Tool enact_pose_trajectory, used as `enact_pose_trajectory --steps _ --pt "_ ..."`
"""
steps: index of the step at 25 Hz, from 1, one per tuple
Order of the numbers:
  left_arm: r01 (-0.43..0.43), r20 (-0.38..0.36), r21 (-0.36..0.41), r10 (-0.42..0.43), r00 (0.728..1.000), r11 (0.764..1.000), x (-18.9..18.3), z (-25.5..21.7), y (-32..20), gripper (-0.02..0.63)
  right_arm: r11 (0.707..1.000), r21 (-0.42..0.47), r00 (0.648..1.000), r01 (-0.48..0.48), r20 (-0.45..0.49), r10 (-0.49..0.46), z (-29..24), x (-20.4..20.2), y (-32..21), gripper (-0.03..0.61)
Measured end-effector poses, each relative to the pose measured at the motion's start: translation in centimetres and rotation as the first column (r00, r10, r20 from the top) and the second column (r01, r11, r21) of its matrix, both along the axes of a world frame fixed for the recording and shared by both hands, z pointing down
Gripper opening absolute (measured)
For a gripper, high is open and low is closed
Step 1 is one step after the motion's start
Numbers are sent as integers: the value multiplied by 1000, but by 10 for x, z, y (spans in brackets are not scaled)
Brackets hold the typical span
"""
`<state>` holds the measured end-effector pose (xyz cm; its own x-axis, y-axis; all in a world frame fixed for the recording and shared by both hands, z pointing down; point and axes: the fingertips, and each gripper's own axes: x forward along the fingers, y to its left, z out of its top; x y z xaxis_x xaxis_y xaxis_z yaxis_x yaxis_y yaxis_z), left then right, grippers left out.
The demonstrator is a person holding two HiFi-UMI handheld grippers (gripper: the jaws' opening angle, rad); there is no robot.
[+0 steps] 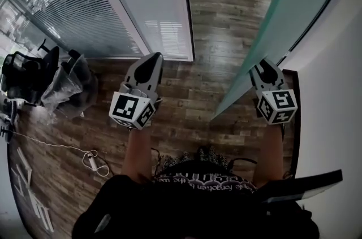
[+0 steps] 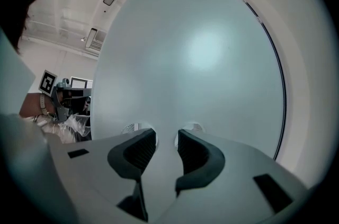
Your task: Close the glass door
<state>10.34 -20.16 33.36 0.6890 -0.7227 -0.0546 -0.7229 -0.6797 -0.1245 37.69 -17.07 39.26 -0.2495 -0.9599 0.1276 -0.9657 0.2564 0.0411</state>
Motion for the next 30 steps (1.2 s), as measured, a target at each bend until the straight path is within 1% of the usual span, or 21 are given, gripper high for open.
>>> enact_pose_trajectory --steps 5,9,13,17,22,30 --pt "5 -15 -6 -5 1000 1000 -4 -1 -2 2 998 -24 999 -50 -8 50 1 -3 -10 130" --pt "45 -18 -9 -45 999 999 -20 -1 -8 2 997 -20 997 -80 13 80 1 -10 -23 127" --pt "71 -37 0 -71 997 997 -34 -5 -20 2 993 -25 993 -116 18 116 3 -17 -41 127" --pt "71 -51 9 -70 996 997 -43 -9 -37 2 991 -26 991 -128 26 129 2 -26 -63 127" --pt "39 -67 12 -38 997 999 -50 -11 -78 2 989 -17 988 -147 38 148 -1 -41 -96 126" --pt "-7 -78 45 11 997 999 -68 -25 -160 2 978 -14 976 -210 47 210 0 -57 -154 123"
